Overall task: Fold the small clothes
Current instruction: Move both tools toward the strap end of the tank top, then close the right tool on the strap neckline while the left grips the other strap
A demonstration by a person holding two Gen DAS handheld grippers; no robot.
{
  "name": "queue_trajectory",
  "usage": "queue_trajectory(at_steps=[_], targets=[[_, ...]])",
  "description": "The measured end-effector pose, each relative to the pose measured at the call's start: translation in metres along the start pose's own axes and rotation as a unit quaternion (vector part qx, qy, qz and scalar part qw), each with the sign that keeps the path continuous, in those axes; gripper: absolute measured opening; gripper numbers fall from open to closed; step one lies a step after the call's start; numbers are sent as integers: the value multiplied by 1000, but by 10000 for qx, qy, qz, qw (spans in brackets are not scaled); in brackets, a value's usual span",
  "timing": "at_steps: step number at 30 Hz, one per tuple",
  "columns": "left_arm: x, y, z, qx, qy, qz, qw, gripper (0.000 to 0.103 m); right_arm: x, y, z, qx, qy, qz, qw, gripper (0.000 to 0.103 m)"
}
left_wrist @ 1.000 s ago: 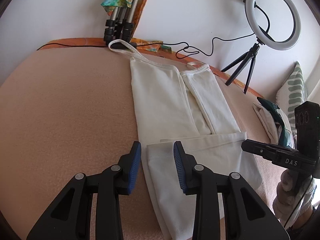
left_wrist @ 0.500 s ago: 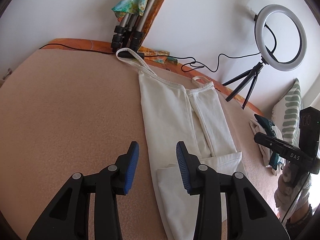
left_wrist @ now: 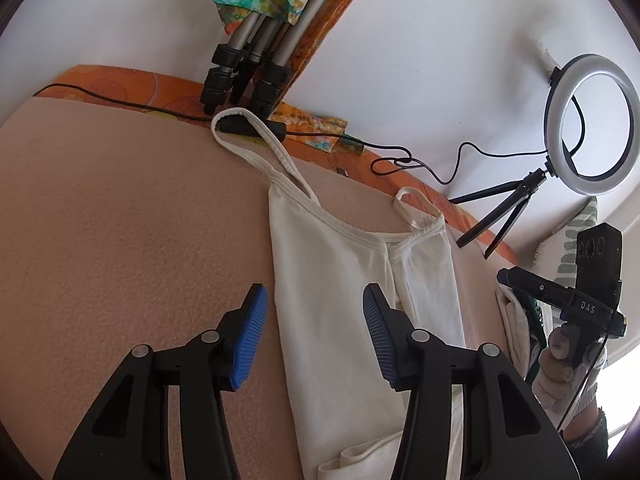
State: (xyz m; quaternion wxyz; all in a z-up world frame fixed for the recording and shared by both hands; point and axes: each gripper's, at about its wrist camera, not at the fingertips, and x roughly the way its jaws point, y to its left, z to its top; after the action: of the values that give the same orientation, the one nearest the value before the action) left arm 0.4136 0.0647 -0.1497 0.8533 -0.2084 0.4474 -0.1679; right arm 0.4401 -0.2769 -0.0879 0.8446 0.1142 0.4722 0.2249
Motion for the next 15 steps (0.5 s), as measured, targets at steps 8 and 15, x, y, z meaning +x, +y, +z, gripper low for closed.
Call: queue_trajectory(at_steps=[8, 15], targets=[[23, 22, 19, -398, 27, -363, 9985, 48, 49, -21, 21, 114, 243, 228, 9994, 61], [34, 19, 22, -300, -12, -432, 9986, 51, 81, -20, 32, 63, 357, 526, 9980, 61]])
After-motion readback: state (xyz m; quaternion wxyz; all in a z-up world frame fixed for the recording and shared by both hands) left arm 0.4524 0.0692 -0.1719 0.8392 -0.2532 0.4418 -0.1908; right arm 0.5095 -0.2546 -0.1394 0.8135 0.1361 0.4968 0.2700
